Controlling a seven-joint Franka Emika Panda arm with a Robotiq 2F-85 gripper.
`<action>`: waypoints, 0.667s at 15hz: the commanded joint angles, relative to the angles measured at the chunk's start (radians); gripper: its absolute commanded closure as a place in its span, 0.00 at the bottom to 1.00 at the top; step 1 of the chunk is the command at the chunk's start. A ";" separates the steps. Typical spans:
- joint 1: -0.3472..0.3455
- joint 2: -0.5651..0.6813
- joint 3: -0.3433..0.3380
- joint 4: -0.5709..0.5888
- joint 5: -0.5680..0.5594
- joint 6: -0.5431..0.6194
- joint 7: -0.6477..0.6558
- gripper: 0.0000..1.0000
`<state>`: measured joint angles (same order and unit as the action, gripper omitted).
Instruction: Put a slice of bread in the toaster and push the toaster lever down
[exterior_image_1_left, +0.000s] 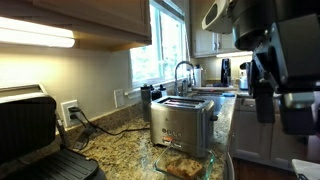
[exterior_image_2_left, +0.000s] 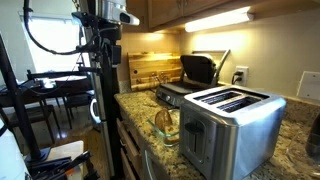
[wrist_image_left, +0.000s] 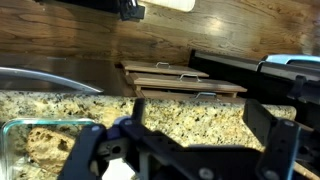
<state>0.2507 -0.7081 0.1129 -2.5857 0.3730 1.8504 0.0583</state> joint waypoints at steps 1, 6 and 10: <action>-0.017 -0.001 0.014 0.002 0.008 -0.006 -0.008 0.00; -0.019 0.000 0.014 0.003 0.008 -0.005 -0.009 0.00; -0.022 0.003 0.013 0.005 0.007 -0.005 -0.014 0.00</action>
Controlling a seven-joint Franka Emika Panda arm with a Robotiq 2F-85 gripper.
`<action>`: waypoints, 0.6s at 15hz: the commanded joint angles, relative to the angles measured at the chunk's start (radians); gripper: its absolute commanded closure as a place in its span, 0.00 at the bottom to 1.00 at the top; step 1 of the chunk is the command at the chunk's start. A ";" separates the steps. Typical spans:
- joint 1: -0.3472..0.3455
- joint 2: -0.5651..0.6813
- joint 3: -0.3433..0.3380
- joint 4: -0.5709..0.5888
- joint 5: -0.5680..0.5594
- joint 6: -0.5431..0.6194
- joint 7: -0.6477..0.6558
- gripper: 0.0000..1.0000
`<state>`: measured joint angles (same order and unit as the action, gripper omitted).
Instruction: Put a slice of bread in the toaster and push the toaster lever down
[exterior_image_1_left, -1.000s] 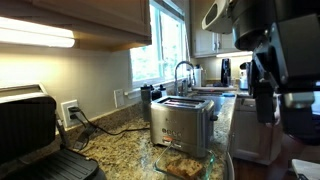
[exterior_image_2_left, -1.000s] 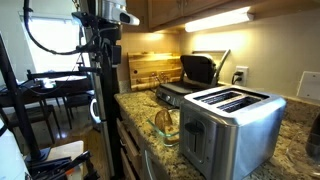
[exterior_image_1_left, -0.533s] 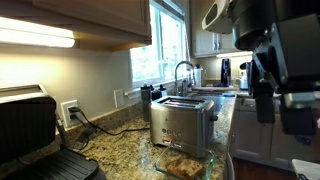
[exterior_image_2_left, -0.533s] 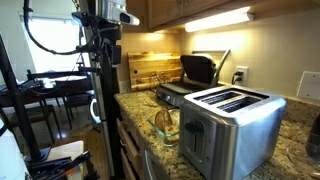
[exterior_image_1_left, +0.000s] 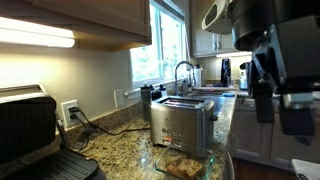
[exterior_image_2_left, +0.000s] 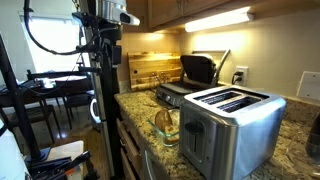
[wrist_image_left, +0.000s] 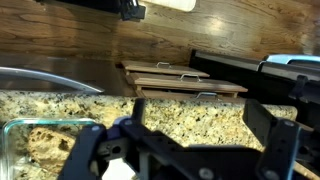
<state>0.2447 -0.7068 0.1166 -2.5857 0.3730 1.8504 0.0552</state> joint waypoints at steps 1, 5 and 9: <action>-0.016 0.000 0.010 0.003 0.008 -0.005 -0.010 0.00; -0.016 0.000 0.011 0.003 0.010 -0.004 -0.008 0.00; -0.018 -0.002 0.015 0.000 0.010 0.006 -0.001 0.00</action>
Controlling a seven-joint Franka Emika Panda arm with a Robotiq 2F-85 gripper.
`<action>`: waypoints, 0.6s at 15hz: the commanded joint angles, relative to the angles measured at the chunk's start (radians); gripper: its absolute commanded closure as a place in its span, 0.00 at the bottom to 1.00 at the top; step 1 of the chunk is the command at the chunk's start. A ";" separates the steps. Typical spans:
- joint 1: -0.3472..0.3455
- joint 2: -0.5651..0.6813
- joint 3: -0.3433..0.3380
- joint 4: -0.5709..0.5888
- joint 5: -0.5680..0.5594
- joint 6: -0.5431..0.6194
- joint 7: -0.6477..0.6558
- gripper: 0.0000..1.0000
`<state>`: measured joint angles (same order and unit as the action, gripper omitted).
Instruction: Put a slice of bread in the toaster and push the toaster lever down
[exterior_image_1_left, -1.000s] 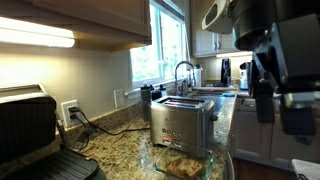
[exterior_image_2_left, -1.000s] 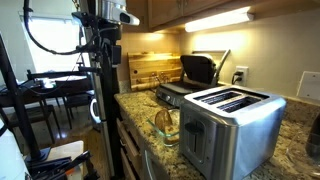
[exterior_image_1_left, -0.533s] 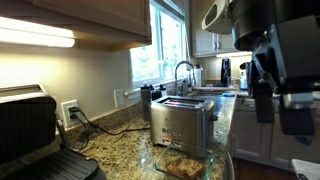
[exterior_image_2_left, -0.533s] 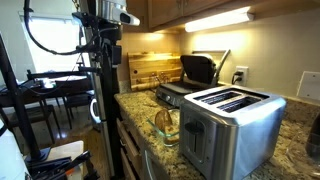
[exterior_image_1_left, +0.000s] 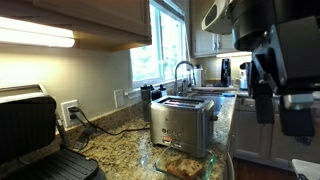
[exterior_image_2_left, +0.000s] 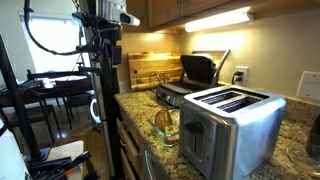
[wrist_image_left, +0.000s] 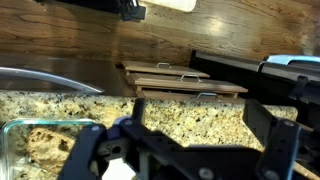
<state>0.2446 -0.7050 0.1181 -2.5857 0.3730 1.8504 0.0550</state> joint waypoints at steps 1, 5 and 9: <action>-0.022 -0.006 0.018 -0.003 0.006 0.018 0.005 0.00; -0.029 0.010 0.024 0.003 0.004 0.043 0.008 0.00; -0.034 0.027 0.023 0.005 0.002 0.063 0.008 0.00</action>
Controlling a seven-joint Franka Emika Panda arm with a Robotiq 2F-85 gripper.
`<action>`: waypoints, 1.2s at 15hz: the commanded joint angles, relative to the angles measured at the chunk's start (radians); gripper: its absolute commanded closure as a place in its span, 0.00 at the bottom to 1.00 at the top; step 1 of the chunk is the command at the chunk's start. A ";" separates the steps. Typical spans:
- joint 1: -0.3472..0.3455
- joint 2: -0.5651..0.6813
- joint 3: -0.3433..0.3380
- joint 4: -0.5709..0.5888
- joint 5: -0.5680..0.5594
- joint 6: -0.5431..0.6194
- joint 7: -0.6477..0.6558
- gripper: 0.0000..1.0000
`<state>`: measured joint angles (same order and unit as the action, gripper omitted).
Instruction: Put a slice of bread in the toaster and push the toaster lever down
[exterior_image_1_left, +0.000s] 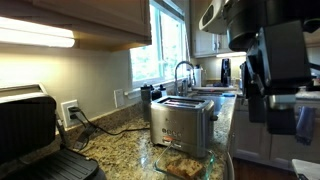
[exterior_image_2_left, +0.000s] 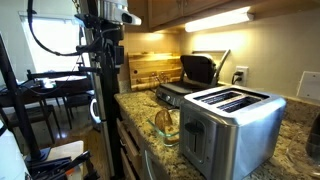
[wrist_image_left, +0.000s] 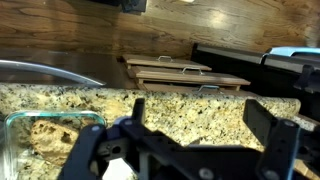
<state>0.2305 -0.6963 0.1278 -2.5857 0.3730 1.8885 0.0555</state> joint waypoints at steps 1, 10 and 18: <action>-0.021 0.023 0.013 0.006 0.002 0.032 0.008 0.00; -0.031 0.085 0.022 0.005 -0.017 0.148 0.023 0.00; -0.038 0.106 0.019 0.004 -0.018 0.170 0.026 0.00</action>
<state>0.2060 -0.5979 0.1365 -2.5841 0.3672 2.0359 0.0580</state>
